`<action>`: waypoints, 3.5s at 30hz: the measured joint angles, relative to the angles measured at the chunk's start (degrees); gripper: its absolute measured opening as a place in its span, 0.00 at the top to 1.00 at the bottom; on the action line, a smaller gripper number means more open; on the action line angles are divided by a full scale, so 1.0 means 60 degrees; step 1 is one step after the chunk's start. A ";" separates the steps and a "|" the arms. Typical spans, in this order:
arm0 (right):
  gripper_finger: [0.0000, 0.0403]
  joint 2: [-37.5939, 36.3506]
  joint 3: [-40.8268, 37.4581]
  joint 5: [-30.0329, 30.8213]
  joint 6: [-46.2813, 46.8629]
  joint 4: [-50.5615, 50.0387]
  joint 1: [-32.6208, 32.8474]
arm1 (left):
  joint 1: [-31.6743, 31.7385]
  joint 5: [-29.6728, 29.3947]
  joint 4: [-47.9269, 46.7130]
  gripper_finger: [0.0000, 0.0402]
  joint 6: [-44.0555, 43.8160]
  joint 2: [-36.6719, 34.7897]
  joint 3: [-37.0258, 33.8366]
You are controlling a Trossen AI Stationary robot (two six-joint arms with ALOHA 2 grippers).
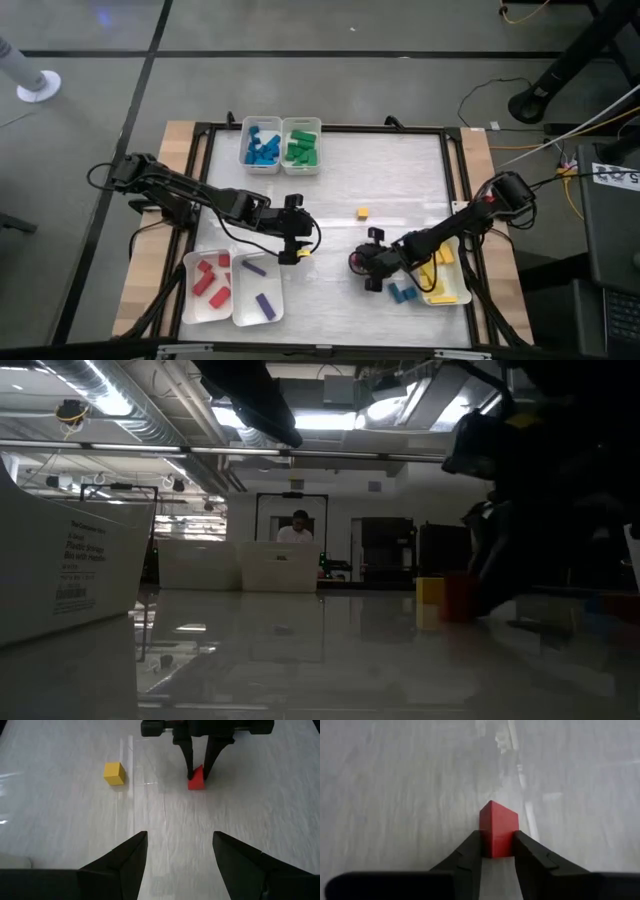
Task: Sort blocks
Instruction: Put the red block into the bottom left white bin
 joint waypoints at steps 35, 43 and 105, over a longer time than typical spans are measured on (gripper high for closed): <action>0.80 0.0038 0.0690 0.0044 -0.4242 0.4966 -0.1518 | -0.0871 0.0052 -0.0991 0.47 0.0113 0.0517 0.0000; 0.80 0.0025 0.1189 0.0057 -0.4731 0.4963 -0.1555 | -0.0884 -0.1543 -0.0999 0.47 0.0694 0.0517 0.0000; 0.76 0.0014 0.1718 0.0999 -0.5017 0.5284 -0.1548 | -0.1749 -0.4065 0.0236 0.79 0.2225 0.0510 0.0000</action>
